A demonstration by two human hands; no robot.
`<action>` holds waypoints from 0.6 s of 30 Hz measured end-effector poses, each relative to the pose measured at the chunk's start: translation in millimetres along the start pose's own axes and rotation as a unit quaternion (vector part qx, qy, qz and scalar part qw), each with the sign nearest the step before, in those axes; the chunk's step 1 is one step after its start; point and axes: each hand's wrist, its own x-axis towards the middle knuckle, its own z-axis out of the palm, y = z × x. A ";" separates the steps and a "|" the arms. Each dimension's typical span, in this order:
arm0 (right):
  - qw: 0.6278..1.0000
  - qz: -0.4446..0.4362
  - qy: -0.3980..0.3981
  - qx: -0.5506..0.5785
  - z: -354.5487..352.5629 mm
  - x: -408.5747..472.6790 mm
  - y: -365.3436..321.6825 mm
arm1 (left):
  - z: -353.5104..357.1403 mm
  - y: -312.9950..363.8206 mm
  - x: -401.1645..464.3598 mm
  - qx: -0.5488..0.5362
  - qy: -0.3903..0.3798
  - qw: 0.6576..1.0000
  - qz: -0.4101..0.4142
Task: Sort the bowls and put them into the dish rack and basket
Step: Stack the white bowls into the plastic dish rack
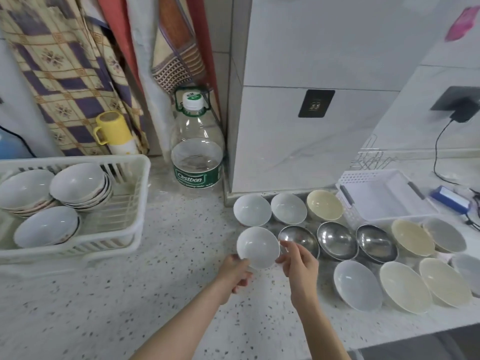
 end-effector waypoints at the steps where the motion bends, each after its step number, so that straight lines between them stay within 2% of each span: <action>1: 1.000 0.001 -0.002 -0.001 -3.2 1.8 0.9 | 2.8 -0.4 0.8 -0.012 0.002 1.000 0.002; 9: 0.998 0.063 -0.004 -0.028 -3.2 21.3 14.6 | -19.6 -11.6 3.3 -0.078 0.072 0.994 0.037; 12: 0.987 0.143 -0.032 -0.059 15.5 32.5 21.9 | -46.4 -18.7 -3.6 -0.090 0.113 0.988 0.051; 15: 0.960 0.252 -0.096 -0.068 38.5 51.3 23.7 | -71.1 -20.3 -12.6 -0.094 0.158 0.981 0.064; 18: 0.947 0.301 -0.101 -0.057 55.6 73.1 25.2 | -89.0 -21.4 -22.8 -0.106 0.186 0.974 0.067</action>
